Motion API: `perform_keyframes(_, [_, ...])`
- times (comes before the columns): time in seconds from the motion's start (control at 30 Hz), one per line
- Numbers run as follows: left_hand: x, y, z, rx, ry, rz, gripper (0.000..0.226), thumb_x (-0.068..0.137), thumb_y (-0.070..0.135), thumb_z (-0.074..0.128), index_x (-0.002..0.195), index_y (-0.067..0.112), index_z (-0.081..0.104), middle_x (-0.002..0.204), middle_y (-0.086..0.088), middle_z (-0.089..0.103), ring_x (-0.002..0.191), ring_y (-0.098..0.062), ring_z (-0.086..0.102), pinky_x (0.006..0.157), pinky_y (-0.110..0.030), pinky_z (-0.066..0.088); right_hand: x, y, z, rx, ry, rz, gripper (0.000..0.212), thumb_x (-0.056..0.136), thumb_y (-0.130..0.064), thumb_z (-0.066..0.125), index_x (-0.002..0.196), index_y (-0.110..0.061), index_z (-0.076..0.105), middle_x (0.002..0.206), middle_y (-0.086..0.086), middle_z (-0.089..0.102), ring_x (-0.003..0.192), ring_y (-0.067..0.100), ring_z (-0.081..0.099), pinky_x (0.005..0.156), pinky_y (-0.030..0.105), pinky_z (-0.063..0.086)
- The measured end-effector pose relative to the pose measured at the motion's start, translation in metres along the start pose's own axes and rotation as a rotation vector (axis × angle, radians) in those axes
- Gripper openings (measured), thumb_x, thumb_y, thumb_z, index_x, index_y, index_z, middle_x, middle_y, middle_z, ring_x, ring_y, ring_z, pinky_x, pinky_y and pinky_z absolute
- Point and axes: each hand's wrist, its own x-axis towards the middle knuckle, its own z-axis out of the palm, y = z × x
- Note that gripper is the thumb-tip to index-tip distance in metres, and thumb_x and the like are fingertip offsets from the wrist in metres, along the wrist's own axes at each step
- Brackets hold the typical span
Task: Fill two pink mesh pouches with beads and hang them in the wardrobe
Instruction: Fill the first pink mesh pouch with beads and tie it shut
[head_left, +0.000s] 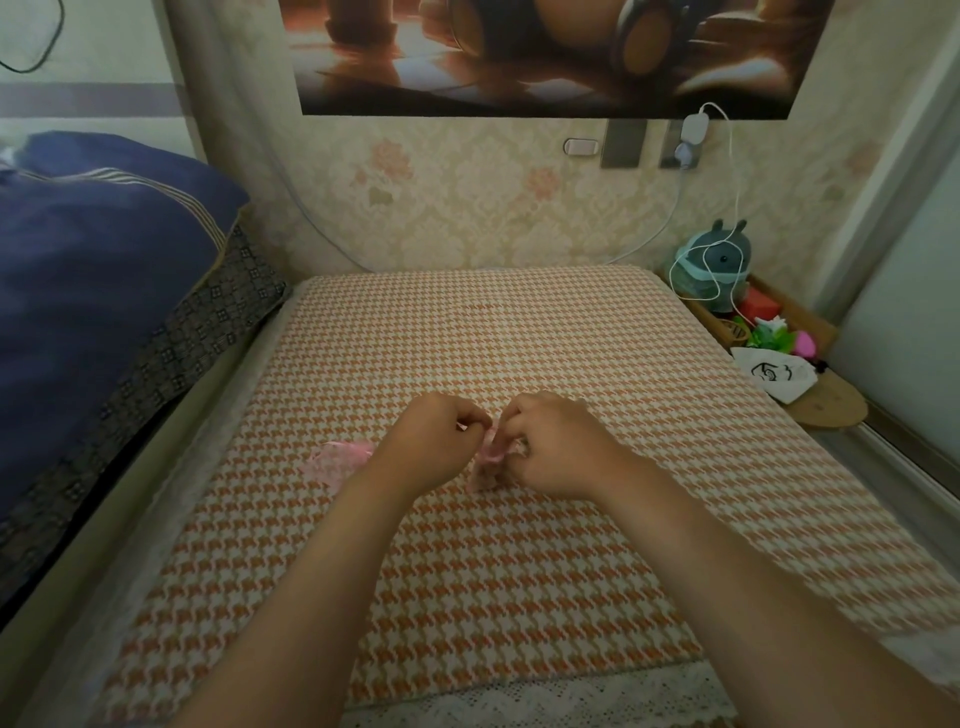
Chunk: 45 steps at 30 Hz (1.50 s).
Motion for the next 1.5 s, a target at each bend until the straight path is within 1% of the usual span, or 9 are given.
perform_keyframes(0.13, [-0.001, 0.0, 0.003, -0.03, -0.007, -0.011, 0.025, 0.092, 0.019, 0.057, 0.108, 0.022, 0.076, 0.105, 0.009, 0.074, 0.089, -0.003, 0.063, 0.073, -0.018, 0.047, 0.003, -0.001, -0.001, -0.002, -0.058, 0.021, 0.018, 0.095, -0.034, 0.062, 0.102, -0.037, 0.079, 0.117, -0.013, 0.065, 0.113, 0.011, 0.057, 0.09, 0.03, 0.043])
perform_keyframes(0.33, [0.001, 0.001, 0.005, -0.047, 0.023, -0.049, 0.024, 0.093, 0.015, 0.057, 0.103, 0.022, 0.077, 0.106, 0.009, 0.072, 0.068, 0.003, 0.058, 0.059, -0.013, 0.042, 0.002, 0.017, -0.023, 0.346, 0.218, 0.214, 0.027, 0.094, -0.01, 0.059, 0.098, -0.029, 0.077, 0.103, -0.021, 0.064, 0.073, -0.006, 0.057, 0.066, 0.019, 0.045])
perform_keyframes(0.5, [0.003, 0.003, 0.008, -0.021, 0.032, -0.077, 0.024, 0.093, 0.014, 0.055, 0.099, 0.022, 0.078, 0.101, 0.005, 0.072, 0.037, -0.006, 0.047, 0.037, -0.012, 0.035, -0.004, 0.041, -0.01, 0.128, 0.042, 0.337, 0.027, 0.094, -0.012, 0.063, 0.102, -0.033, 0.077, 0.109, -0.013, 0.073, 0.096, 0.01, 0.067, 0.08, 0.032, 0.057])
perform_keyframes(0.7, [0.001, 0.009, 0.008, -0.013, 0.057, -0.084, 0.016, 0.091, 0.022, 0.062, 0.093, 0.023, 0.078, 0.1, 0.01, 0.075, 0.07, -0.016, 0.07, 0.061, -0.028, 0.057, -0.002, 0.043, 0.008, -0.018, -0.076, 0.307, 0.016, 0.092, -0.023, 0.071, 0.103, -0.033, 0.077, 0.11, -0.009, 0.072, 0.09, 0.013, 0.063, 0.075, 0.03, 0.051])
perform_keyframes(0.83, [0.001, 0.005, 0.007, -0.042, 0.026, -0.1, 0.017, 0.09, 0.018, 0.063, 0.098, 0.022, 0.078, 0.094, 0.012, 0.07, 0.059, -0.001, 0.064, 0.052, -0.015, 0.048, 0.0, 0.043, 0.007, -0.006, -0.021, 0.352, 0.017, 0.094, -0.021, 0.068, 0.104, -0.032, 0.077, 0.111, -0.01, 0.073, 0.097, 0.014, 0.067, 0.078, 0.03, 0.053])
perform_keyframes(0.93, [0.003, 0.003, 0.005, -0.059, 0.015, -0.114, 0.02, 0.089, 0.017, 0.061, 0.1, 0.023, 0.077, 0.101, 0.01, 0.071, 0.07, -0.016, 0.07, 0.063, -0.026, 0.057, 0.003, 0.039, -0.004, 0.144, 0.158, 0.349, 0.014, 0.095, -0.027, 0.068, 0.107, -0.031, 0.075, 0.108, -0.014, 0.073, 0.091, 0.007, 0.064, 0.075, 0.028, 0.053])
perform_keyframes(1.1, [0.002, 0.003, 0.005, -0.088, -0.003, -0.088, 0.02, 0.09, 0.018, 0.061, 0.1, 0.024, 0.077, 0.093, 0.01, 0.072, 0.071, -0.005, 0.065, 0.062, -0.021, 0.049, 0.002, 0.011, -0.02, 0.44, 0.264, 0.137, 0.009, 0.091, -0.03, 0.074, 0.1, -0.031, 0.076, 0.095, -0.018, 0.072, 0.068, -0.017, 0.057, 0.067, 0.015, 0.043])
perform_keyframes(1.3, [0.0, 0.004, 0.004, -0.118, -0.035, -0.056, 0.025, 0.091, 0.014, 0.059, 0.104, 0.027, 0.077, 0.079, 0.017, 0.069, 0.065, -0.006, 0.065, 0.054, -0.012, 0.044, 0.002, -0.002, -0.01, 0.107, 0.133, 0.039, 0.012, 0.093, -0.043, 0.068, 0.101, -0.038, 0.076, 0.098, -0.02, 0.07, 0.088, -0.002, 0.062, 0.076, 0.03, 0.053])
perform_keyframes(1.5, [-0.001, 0.005, 0.002, -0.093, -0.019, -0.025, 0.026, 0.091, 0.013, 0.057, 0.1, 0.022, 0.079, 0.071, 0.023, 0.061, 0.053, 0.013, 0.049, 0.047, -0.003, 0.035, 0.003, 0.0, -0.014, 0.002, 0.05, 0.025, 0.02, 0.094, -0.031, 0.058, 0.101, -0.037, 0.076, 0.11, -0.021, 0.054, 0.107, 0.005, 0.05, 0.077, 0.026, 0.042])
